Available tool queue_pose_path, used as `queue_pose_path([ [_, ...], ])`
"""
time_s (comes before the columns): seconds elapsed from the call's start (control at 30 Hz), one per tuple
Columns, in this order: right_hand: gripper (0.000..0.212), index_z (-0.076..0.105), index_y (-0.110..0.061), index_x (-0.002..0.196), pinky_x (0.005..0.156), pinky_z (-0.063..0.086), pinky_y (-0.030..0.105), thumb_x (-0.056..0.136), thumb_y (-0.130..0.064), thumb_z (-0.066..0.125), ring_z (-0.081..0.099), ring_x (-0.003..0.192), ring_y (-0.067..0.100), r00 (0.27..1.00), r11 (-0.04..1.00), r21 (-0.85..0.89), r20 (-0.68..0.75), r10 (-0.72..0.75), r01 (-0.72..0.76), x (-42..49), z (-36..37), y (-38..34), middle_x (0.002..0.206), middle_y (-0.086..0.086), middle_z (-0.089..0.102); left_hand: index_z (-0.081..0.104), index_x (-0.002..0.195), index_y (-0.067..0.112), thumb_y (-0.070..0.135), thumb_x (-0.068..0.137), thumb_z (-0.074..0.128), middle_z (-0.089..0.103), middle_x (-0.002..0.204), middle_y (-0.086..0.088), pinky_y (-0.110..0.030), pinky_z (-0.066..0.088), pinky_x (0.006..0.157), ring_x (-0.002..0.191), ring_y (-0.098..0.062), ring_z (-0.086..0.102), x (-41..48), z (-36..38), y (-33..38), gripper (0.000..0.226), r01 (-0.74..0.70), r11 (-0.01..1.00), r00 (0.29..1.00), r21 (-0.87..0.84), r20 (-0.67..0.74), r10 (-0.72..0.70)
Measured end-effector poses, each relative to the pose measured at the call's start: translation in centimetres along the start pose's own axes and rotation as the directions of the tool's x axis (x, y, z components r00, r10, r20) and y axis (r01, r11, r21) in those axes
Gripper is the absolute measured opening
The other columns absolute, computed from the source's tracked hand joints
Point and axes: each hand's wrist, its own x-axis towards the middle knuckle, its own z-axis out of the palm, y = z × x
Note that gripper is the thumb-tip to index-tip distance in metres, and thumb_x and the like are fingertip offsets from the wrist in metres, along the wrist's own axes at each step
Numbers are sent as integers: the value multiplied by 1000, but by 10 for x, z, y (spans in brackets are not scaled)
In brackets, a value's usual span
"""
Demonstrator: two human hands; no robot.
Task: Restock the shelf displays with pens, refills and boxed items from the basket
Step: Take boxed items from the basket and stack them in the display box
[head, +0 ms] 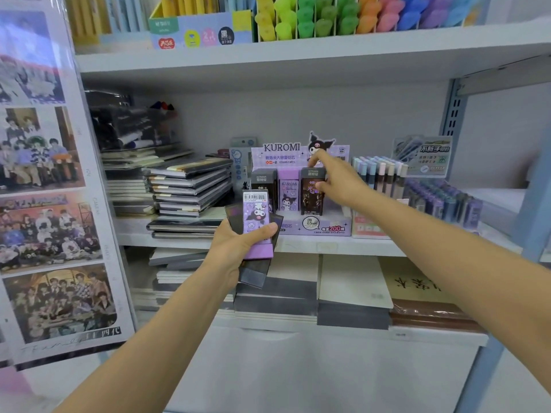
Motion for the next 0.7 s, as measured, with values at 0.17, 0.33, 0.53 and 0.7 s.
queue_pose_path([
  [0.17, 21, 63, -18, 111, 76, 39, 29, 90, -15, 65, 47, 102, 18, 967, 988, -141, -236, -95, 63, -3, 12, 1, 112, 2, 47, 63, 110, 16, 15, 59, 89, 76, 95, -6, -28, 55, 53, 69, -17, 72, 1, 1, -2, 57, 0, 1000, 1000, 30, 22, 0],
  [0.33, 28, 66, -14, 121, 93, 39, 31, 95, -22, 59, 43, 113, 20, 966, 991, -90, -230, -116, 97, -6, 4, -2, 117, 6, 48, 64, 107, 17, 11, 65, 87, 76, 91, -6, -26, 55, 51, 67, -17, 72, -1, 2, -5, 49, -12, 999, 998, 43, 67, 9],
  [0.53, 50, 49, -20, 133, 89, 49, 26, 92, -47, 57, 55, 106, 9, 996, 873, 487, 64, -58, 19, -47, 11, -34, 119, -4, 55, 64, 107, 16, 9, 67, 86, 76, 89, -6, -29, 55, 53, 68, -18, 72, -10, 13, -8, 46, -23, 998, 990, 61, 141, 14],
  [0.7, 33, 56, -8, 122, 80, 54, 25, 94, -24, 62, 68, 93, 12, 960, 744, 656, 269, -75, -126, -70, 31, -40, 106, 7, 69, 63, 108, 19, 8, 69, 84, 76, 85, -1, -26, 55, 54, 69, -14, 71, -21, 22, -14, 45, -67, 997, 979, 29, 193, 60],
])
